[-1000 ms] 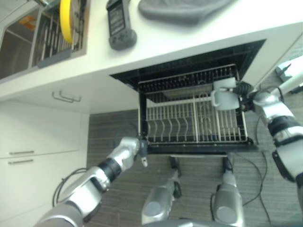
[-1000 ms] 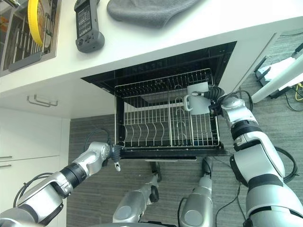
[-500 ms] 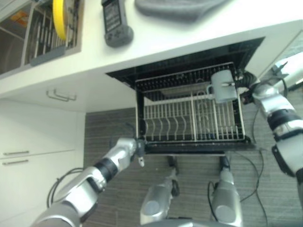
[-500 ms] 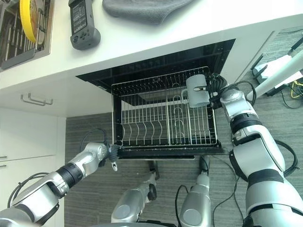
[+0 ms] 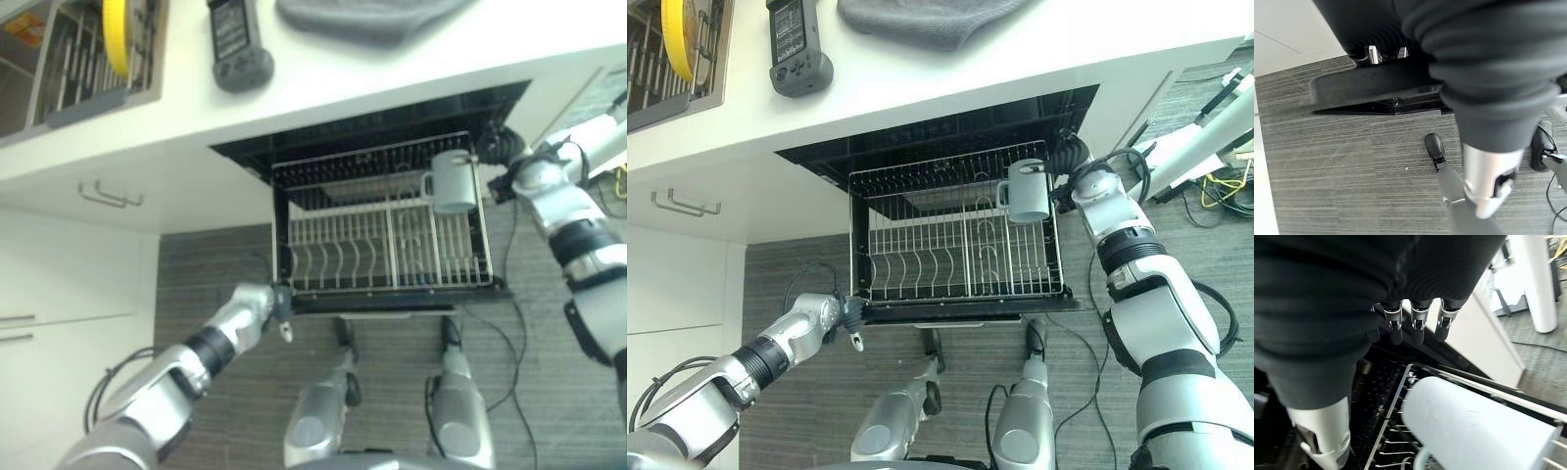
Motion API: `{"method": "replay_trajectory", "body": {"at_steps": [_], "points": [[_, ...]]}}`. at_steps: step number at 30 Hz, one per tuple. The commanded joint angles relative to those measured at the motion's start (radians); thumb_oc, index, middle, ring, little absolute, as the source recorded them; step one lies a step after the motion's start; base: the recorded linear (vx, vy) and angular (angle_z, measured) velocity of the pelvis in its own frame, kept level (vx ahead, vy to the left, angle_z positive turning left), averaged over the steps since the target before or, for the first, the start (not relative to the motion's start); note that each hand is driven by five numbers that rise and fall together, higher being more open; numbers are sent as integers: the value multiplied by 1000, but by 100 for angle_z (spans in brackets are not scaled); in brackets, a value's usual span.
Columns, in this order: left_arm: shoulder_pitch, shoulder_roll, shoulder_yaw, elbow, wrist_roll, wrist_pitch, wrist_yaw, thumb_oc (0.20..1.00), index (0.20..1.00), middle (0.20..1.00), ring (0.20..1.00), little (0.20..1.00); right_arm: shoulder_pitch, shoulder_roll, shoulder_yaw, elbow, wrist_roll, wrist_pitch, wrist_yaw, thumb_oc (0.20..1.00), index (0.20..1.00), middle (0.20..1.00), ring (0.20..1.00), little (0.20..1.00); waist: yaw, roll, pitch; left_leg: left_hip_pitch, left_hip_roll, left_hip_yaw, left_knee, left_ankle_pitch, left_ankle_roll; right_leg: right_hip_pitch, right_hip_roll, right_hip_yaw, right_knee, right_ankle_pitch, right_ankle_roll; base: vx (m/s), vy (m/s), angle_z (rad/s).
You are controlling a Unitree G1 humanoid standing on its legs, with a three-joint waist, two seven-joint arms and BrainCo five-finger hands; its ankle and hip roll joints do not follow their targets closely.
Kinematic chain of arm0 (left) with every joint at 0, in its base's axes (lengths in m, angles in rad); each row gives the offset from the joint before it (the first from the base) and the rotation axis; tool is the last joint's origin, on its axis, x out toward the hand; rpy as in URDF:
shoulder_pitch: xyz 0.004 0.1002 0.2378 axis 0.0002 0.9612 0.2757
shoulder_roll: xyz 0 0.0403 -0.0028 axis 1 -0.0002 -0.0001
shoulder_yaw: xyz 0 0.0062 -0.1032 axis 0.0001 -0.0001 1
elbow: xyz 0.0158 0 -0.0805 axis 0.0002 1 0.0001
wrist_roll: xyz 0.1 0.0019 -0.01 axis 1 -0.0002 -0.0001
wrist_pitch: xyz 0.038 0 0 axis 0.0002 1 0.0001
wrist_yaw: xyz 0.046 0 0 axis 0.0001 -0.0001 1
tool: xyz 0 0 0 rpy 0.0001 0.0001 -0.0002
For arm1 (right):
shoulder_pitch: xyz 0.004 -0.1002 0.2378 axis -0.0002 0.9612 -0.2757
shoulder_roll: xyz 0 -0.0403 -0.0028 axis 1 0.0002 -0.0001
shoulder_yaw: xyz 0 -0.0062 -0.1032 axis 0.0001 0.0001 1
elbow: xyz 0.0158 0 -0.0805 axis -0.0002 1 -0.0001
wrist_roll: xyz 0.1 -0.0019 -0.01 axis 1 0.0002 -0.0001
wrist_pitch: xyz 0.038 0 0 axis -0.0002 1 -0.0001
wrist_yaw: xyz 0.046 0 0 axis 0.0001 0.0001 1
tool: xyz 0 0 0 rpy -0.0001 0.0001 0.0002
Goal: Place the dishes in the dishwasher.
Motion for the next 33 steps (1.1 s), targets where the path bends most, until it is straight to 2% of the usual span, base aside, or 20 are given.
{"method": "replay_trajectory", "body": {"at_steps": [1,3,5,8,10,11,13,14,17,20,21,22,23,26,30,33], "points": [[269,54,-49,45,-149,64,68,1000,1000,1000,1000,1000,-12,-57,-65,-96,32,10,-29,1000,1000,1000,1000,1000,28,-77,19,26,-19,-24,2,-88,-42,-12,-31,19,45,-84,25,18,50,-2],[277,118,14,-69,-220,55,144,1000,1000,1000,1000,1000,89,-81,-128,-227,30,27,-34,1000,1000,1000,1000,1000,19,-78,12,36,-18,-20,2,-92,-40,-4,-29,20,44,-86,23,9,21,0],[282,156,61,-143,-258,47,181,1000,1000,1000,1000,1000,151,-90,-165,-298,23,38,-38,1000,1000,1000,1000,1000,17,-78,7,41,-17,-18,2,-94,-39,3,-28,19,42,-87,22,0,0,0],[305,230,192,-335,-332,50,219,1000,1000,1000,1000,1000,295,-104,-248,-444,6,53,-46,1000,1000,1000,1000,1000,17,-83,-3,53,-13,-16,2,-98,-36,19,-28,15,38,-88,20,8,-35,5],[341,304,425,-571,-468,49,255,1000,1000,1000,1000,1000,555,-78,-368,-630,-19,6,-100,1000,1000,1000,1000,1000,19,-104,-18,71,-4,-15,2,-103,-31,46,-25,1,33,-86,16,-2,-200,6],[343,314,511,-624,-527,37,266,1000,1000,1000,1000,1000,638,-56,-409,-683,-10,-12,-120,1000,1000,1000,1000,1000,19,-118,-25,79,2,-14,2,-106,-30,60,-22,-5,29,-84,16,1,-197,25],[351,322,596,-667,-586,0,284,1000,1000,1000,1000,1000,717,-26,-452,-733,-19,-24,-131,1000,1000,1000,1000,1000,19,-134,-37,90,5,-14,2,-109,-29,78,-18,-10,25,-85,16,6,-119,38],[358,323,621,-680,-605,-27,297,1000,1000,1000,1000,1000,738,-16,-465,-751,-22,-22,-133,1000,1000,1000,1000,1000,17,-140,-41,94,6,-15,2,-110,-29,84,-17,-11,23,-85,16,8,-98,16],[400,290,754,-734,-718,-188,357,1000,1000,1000,1000,1000,850,20,-552,-807,-14,-19,-129,1000,1000,1000,1000,1000,16,-166,-68,117,12,-11,2,-115,-27,114,-14,-18,18,-88,17,19,-81,-3],[463,191,831,-773,-797,-411,436,1000,1000,1000,1000,1000,958,94,-612,-840,-4,-44,-121,1000,1000,1000,1000,1000,18,-194,-109,154,15,-9,2,-124,-24,158,-13,-29,11,-91,19,79,-47,9],[512,125,871,-795,-830,-542,450,1000,1000,1000,1000,1000,1011,125,-636,-866,9,-75,-108,1000,1000,1000,1000,1000,23,-209,-134,175,14,-6,2,-130,-23,180,-14,-34,7,-92,20,119,14,8],[542,73,889,-808,-853,-626,451,1000,1000,1000,1000,1000,1042,144,-652,-893,18,-102,-92,1000,1000,1000,1000,1000,29,-222,-162,197,11,-3,2,-138,-20,205,-16,-41,5,-93,21,112,90,3],[555,44,900,-817,-890,-667,451,1000,1000,1000,1000,1000,1055,149,-662,-918,27,-122,-94,1000,1000,1000,1000,1000,34,-230,-180,217,6,-3,2,-145,-17,225,-20,-45,4,-95,24,91,108,1],[560,12,912,-816,-935,-704,426,1000,1000,1000,1000,1000,1066,157,-681,-958,35,-154,-84,1000,1000,1000,1000,1000,34,-241,-199,247,-8,-5,2,-158,-8,256,-27,-44,6,-97,31,48,141,-2],[564,0,926,-837,-960,-720,389,1000,1000,1000,1000,1000,1103,173,-710,-1035,45,-198,-78,1000,1000,1000,1000,1000,23,-250,-221,286,-33,-21,2,-177,14,284,-49,-30,15,-85,56,47,165,-7],[578,0,953,-859,-1025,-717,352,1000,1000,1000,1000,1000,1128,199,-725,-1085,49,-248,-68,1000,1000,1000,1000,1000,11,-259,-230,307,-45,-6,2,-190,25,259,-80,-34,63,-34,83,-39,141,-12]]}}
